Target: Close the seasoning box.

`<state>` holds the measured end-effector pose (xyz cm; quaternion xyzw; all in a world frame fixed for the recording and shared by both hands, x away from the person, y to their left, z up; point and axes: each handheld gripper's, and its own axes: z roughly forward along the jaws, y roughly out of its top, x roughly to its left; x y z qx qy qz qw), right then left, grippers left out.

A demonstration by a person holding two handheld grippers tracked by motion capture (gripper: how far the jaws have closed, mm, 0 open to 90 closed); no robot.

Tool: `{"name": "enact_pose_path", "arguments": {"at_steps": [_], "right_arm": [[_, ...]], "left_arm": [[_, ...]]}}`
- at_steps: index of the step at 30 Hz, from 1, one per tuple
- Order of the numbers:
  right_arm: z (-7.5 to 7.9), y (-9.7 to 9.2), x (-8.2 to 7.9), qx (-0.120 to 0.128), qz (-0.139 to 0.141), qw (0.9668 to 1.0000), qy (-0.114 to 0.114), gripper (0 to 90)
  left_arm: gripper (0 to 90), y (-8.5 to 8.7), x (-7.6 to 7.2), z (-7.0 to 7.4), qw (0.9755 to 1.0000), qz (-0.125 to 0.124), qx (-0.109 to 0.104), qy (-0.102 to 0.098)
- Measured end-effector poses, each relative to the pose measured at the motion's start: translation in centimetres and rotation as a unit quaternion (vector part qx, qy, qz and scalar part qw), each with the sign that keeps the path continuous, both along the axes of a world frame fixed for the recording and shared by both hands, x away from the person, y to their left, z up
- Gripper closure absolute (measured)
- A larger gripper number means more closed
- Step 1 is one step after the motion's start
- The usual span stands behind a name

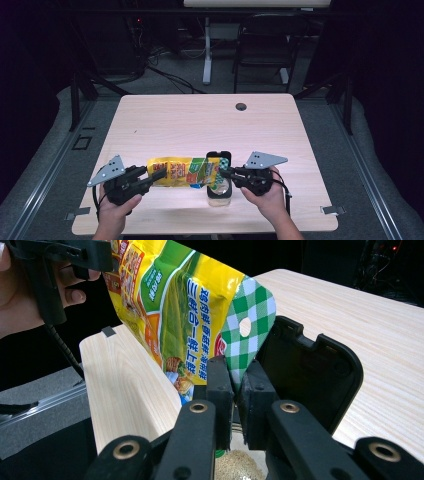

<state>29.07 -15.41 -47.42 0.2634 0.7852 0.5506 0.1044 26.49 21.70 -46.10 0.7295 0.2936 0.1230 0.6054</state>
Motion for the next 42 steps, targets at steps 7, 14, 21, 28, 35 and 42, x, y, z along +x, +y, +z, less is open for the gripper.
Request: {"name": "enact_pose_path", "arguments": {"at_steps": [7, 14, 21, 28, 35, 42], "right_arm": [[0.2, -0.1, 0.1, -0.019, 0.012, 0.9997, 0.006, 85.3], [0.7, -0.1, 0.1, -0.049, 0.024, 0.9983, 0.019, 84.9], [1.3, 0.1, 0.2, -0.083, 0.028, 0.9958, 0.027, 84.6], [1.7, 0.3, 0.0, -0.114, 0.024, 0.9929, 0.023, 84.9], [1.8, 0.4, -0.1, -0.133, 0.024, 0.9906, 0.018, 84.2], [1.5, 0.2, 0.0, -0.131, 0.028, 0.9908, 0.023, 83.9]], "left_arm": [[68.1, -0.1, 0.0, 0.2, 1.0000, -0.004, 0.004, -0.001], [68.1, -0.3, 0.0, 0.4, 0.9999, -0.002, 0.009, -0.006], [68.1, -0.5, -0.1, 0.6, 0.9999, 0.000, 0.009, -0.008], [68.0, -0.7, 0.0, 0.9, 0.9999, -0.004, 0.012, -0.011], [68.0, -0.9, 0.0, 1.1, 0.9998, -0.005, 0.015, -0.012], [68.0, -1.2, 0.1, 1.5, 0.9996, -0.010, 0.020, -0.016]]}}
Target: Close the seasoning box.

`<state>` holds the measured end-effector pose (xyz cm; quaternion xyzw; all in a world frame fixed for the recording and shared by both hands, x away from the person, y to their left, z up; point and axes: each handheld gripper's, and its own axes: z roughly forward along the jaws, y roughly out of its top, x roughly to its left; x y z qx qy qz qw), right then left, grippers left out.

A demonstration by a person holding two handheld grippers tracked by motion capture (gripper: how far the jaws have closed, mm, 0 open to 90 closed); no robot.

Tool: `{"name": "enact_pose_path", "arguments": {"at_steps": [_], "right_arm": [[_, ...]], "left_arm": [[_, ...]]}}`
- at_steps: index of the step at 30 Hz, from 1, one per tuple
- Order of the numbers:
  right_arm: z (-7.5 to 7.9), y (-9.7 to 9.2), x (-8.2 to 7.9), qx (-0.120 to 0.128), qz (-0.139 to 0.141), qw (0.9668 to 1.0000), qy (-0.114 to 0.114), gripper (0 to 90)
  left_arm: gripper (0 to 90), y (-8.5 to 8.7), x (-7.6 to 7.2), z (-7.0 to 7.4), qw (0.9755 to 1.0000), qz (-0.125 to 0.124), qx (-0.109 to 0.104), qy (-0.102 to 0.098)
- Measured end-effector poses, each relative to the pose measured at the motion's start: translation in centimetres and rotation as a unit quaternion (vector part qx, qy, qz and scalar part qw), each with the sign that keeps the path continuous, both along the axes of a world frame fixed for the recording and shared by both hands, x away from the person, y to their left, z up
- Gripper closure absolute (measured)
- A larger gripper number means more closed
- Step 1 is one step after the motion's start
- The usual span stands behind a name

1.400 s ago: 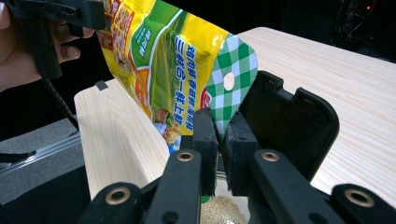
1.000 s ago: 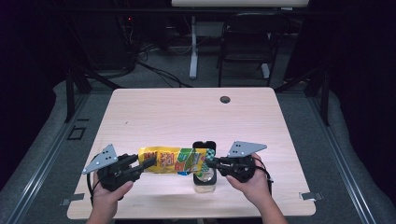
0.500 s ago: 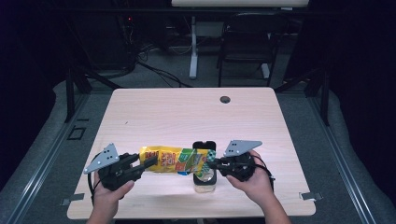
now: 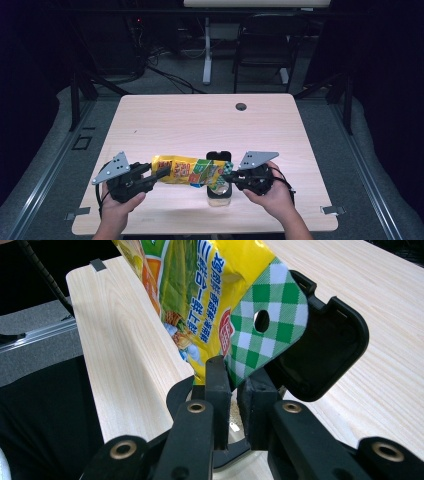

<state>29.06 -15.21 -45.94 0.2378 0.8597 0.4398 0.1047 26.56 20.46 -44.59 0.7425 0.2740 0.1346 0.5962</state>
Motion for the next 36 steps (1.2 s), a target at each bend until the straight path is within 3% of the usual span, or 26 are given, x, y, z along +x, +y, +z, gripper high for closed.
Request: {"name": "enact_pose_path", "arguments": {"at_steps": [36], "right_arm": [[-0.9, -0.6, 0.4, 0.001, -0.011, 0.9997, 0.021, 84.8]], "left_arm": [[68.0, -1.3, 0.2, 1.1, 0.9999, -0.012, -0.001, -0.010]]}}
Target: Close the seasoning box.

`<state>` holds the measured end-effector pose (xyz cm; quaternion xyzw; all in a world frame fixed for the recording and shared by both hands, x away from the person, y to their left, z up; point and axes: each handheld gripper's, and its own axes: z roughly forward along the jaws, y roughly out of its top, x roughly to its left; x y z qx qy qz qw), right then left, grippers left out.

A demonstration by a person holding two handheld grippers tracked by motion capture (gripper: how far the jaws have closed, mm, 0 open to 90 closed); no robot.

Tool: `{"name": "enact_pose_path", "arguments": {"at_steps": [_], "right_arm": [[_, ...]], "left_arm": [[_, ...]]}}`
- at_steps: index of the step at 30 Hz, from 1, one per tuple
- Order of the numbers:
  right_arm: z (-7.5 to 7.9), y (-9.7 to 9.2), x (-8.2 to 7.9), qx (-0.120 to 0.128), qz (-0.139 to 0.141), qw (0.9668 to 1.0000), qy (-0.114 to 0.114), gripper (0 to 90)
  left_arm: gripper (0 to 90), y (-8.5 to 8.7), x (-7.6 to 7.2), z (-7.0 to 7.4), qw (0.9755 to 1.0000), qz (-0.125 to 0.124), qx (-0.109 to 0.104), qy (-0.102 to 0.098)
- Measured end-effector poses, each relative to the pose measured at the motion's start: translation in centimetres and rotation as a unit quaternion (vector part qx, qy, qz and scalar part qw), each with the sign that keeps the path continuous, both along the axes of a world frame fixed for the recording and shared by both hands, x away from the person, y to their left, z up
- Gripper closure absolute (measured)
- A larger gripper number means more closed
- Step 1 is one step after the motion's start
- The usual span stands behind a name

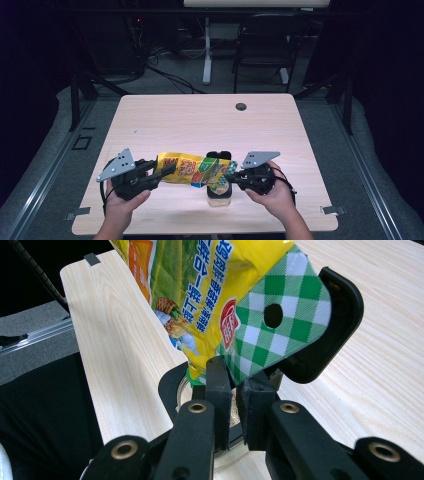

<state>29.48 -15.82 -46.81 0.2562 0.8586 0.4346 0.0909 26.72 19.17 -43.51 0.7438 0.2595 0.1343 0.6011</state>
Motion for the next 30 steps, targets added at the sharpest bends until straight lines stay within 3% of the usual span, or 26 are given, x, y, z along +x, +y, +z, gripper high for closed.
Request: {"name": "enact_pose_path", "arguments": {"at_steps": [30], "right_arm": [[-0.03, -0.48, -0.17, -0.008, -0.006, 1.0000, -0.001, 84.1]], "left_arm": [[67.9, -0.73, -0.08, 0.22, 1.0000, -0.005, -0.005, -0.004]]}}
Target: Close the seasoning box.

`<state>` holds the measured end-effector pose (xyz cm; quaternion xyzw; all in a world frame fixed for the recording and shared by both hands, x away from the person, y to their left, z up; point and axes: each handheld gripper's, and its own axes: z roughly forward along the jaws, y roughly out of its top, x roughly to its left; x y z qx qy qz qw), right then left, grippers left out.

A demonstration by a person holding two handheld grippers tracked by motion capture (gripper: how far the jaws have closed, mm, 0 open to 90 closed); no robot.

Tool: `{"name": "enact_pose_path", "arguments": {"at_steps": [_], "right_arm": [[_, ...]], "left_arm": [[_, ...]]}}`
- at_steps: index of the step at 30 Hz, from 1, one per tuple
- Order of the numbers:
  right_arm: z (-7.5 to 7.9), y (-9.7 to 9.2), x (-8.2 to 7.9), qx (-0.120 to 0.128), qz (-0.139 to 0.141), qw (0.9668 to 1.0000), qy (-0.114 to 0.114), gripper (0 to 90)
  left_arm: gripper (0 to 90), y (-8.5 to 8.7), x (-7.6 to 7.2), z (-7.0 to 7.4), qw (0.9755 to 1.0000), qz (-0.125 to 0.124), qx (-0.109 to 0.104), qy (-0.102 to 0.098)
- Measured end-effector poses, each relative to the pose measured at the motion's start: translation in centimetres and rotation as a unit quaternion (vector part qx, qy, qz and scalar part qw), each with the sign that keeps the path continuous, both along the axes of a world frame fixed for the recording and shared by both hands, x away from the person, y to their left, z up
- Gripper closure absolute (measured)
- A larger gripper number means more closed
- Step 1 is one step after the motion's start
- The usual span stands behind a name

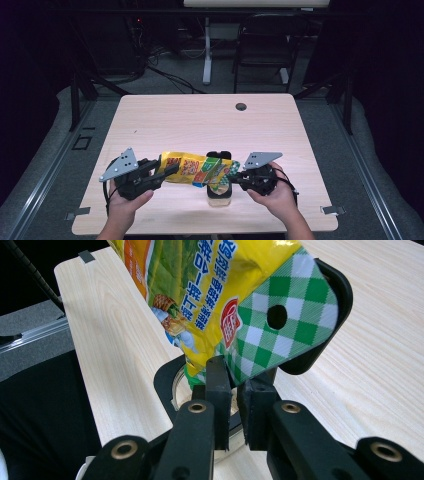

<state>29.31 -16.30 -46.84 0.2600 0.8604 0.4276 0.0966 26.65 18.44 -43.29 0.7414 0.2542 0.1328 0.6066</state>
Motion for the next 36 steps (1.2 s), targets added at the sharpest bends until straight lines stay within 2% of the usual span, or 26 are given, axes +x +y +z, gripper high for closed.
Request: {"name": "enact_pose_path", "arguments": {"at_steps": [11, 14, 18, 21, 36], "right_arm": [[-0.16, -0.07, 0.00, 0.001, -0.003, 1.0000, 0.001, 83.6], [-0.17, -0.09, 0.00, 0.000, -0.003, 1.0000, 0.001, 83.6], [-0.21, -0.13, 0.02, -0.001, -0.003, 1.0000, 0.002, 83.4], [-0.24, -0.15, 0.04, -0.001, -0.004, 1.0000, 0.002, 83.4], [-0.45, -0.21, 0.06, 0.002, -0.006, 1.0000, 0.004, 83.2]], "left_arm": [[67.9, -0.16, 0.02, 0.07, 1.0000, -0.004, -0.003, -0.002], [67.9, -0.12, 0.00, 0.18, 1.0000, -0.008, 0.003, 0.001], [67.9, -0.33, -0.07, 0.15, 1.0000, 0.005, -0.001, -0.004], [67.9, -0.34, 0.00, 0.17, 1.0000, -0.004, -0.003, -0.003], [68.1, -0.57, 0.04, 0.35, 0.9999, -0.007, -0.008, -0.004]]}}
